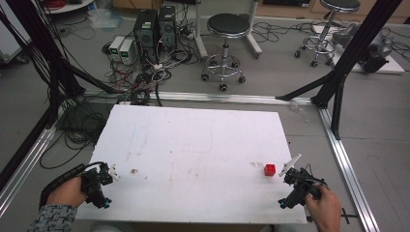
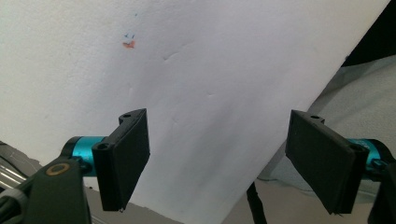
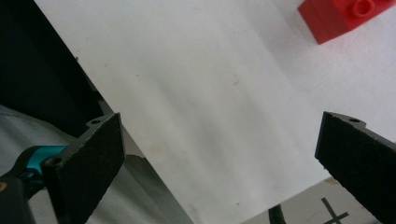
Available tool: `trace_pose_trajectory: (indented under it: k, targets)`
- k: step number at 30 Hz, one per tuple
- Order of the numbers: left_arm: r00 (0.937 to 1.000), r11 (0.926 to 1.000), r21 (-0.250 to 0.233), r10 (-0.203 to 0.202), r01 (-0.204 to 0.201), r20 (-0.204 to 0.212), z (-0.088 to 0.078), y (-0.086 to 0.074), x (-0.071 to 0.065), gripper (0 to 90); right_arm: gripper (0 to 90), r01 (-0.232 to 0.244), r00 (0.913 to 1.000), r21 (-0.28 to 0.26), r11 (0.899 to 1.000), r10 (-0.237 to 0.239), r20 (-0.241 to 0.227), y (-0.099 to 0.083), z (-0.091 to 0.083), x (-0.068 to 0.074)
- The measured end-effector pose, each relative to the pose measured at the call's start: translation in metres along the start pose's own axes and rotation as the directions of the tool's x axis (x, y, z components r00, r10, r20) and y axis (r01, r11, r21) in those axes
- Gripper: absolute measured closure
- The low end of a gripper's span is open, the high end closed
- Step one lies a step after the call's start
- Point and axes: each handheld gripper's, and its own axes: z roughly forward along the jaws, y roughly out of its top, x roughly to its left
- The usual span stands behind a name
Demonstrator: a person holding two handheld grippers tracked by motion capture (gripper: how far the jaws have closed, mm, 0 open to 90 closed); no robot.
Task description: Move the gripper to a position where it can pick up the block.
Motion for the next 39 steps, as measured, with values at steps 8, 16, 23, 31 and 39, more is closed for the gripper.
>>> trace_pose_trajectory:
  k: [8, 16, 23, 31, 39]
  targets:
    - [1.0000, 1.0000, -0.006, 0.000, 0.000, 0.000, 0.000, 0.000, 0.000, 22.1, 0.8, 0.082, 0.9966, 0.042, 0.996, -0.082, 0.010, -0.004, -0.004, -0.021]
    - [1.0000, 1.0000, -0.004, -0.001, 0.001, -0.004, -0.001, 0.000, 0.000, 22.1, 0.9, 0.112, 0.9936, 0.090, 0.990, -0.113, 0.009, -0.006, -0.002, -0.044]
    - [0.9999, 1.0000, -0.009, 0.004, -0.004, -0.010, -0.002, 0.000, 0.000, 22.1, 0.9, 0.139, 0.9903, 0.090, 0.986, -0.138, -0.010, 0.001, -0.006, -0.063]
    - [0.9998, 0.9998, -0.018, 0.009, -0.009, -0.017, -0.003, 0.001, -0.001, 22.2, 0.9, 0.209, 0.9779, 0.084, 0.974, -0.209, -0.008, 0.019, -0.009, -0.080]
    - [0.9999, 0.9996, -0.028, 0.010, -0.010, -0.013, -0.004, 0.000, -0.001, 22.2, 0.9, 0.317, 0.9483, 0.082, 0.945, -0.317, -0.016, 0.045, -0.010, -0.084]
